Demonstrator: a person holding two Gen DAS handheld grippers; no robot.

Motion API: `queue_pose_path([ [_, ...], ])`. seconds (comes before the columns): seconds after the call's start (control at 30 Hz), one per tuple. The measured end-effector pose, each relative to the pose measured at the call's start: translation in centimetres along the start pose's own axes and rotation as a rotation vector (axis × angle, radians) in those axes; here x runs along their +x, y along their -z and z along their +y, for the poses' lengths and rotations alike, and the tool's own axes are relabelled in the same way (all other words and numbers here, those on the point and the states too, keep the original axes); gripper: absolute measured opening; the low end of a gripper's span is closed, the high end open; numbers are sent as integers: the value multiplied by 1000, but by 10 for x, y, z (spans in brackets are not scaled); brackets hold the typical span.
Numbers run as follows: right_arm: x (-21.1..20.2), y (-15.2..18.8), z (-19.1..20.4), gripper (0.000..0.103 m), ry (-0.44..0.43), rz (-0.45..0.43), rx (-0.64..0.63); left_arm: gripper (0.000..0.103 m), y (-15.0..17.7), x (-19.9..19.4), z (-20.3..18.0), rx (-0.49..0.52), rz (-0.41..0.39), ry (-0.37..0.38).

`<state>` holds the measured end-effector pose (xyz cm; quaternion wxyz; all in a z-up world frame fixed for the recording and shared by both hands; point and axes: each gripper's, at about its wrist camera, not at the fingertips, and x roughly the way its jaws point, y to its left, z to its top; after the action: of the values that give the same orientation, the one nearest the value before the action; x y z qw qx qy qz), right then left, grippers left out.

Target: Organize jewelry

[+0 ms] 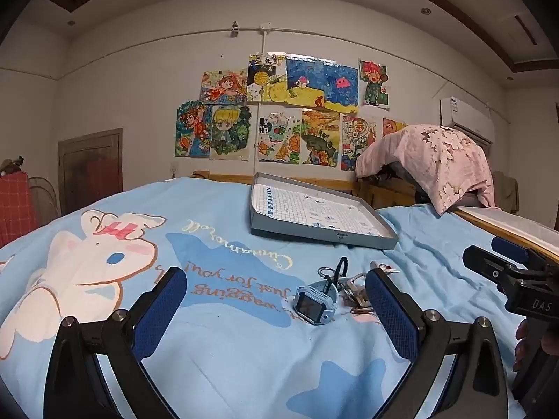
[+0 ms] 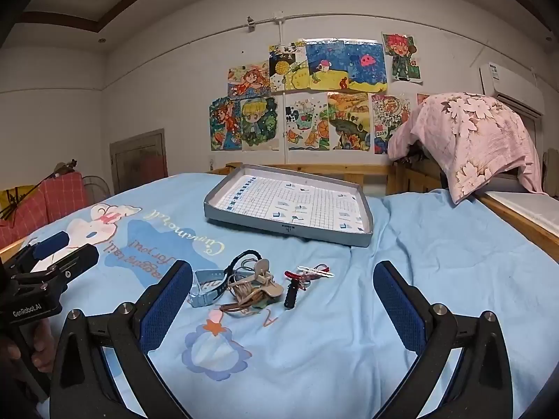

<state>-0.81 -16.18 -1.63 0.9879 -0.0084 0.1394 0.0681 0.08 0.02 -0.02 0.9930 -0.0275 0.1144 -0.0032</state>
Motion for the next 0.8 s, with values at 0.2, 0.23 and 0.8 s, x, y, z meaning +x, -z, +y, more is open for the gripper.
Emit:
queue_pose_path([
  [0.2,1,0,0,102,-6,3,0,103,-1,1,2,-14,16,2],
  [0.23,1,0,0,102,-7,4,2,103,2,-1,-1,2,10,-5],
  [0.8,3,6,-3,102,-16,21,22,103,3,3,2,-3,16,0],
])
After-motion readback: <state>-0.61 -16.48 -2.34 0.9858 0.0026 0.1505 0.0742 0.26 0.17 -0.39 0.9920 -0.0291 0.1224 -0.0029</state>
